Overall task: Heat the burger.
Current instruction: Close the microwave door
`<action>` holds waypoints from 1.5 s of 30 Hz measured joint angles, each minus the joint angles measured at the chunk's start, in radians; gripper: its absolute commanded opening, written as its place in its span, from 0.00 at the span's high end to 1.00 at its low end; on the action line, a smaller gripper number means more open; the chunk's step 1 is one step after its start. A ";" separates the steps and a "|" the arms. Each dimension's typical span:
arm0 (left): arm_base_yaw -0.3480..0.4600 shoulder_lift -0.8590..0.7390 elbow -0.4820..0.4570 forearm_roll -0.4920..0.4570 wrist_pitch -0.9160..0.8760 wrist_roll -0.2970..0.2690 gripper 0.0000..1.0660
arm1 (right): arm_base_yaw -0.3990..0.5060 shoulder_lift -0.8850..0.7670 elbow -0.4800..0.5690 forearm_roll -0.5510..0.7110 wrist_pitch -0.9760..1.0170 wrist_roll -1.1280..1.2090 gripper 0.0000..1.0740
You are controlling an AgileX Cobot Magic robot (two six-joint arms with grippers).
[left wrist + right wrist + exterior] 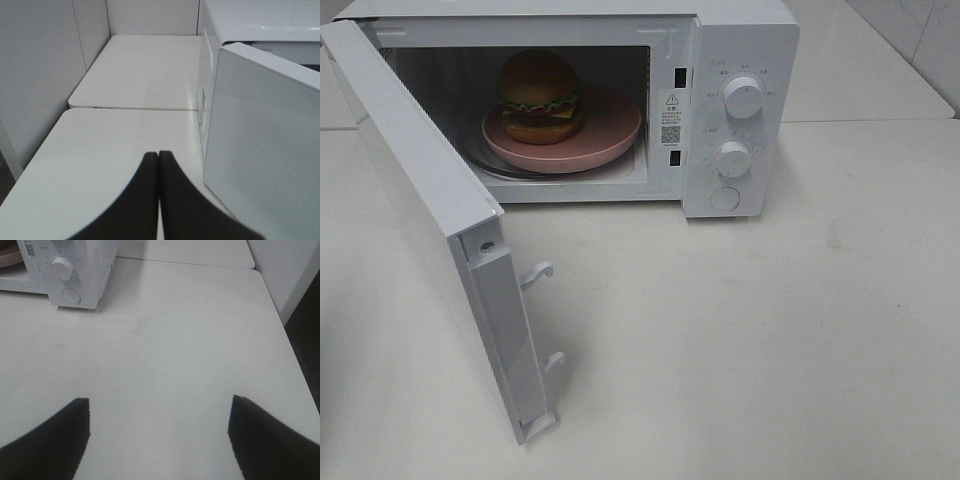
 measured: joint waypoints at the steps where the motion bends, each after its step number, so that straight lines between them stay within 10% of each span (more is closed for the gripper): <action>1: 0.000 0.019 0.014 0.000 -0.048 0.000 1.00 | 0.000 0.000 0.000 0.000 0.000 0.000 0.30; 18: -0.047 0.386 0.064 0.224 -0.407 -0.181 1.00 | 0.000 0.000 0.000 0.000 0.000 0.000 0.30; 45: -0.466 0.870 0.021 0.177 -0.843 -0.158 1.00 | 0.000 0.000 0.000 0.000 0.000 0.000 0.30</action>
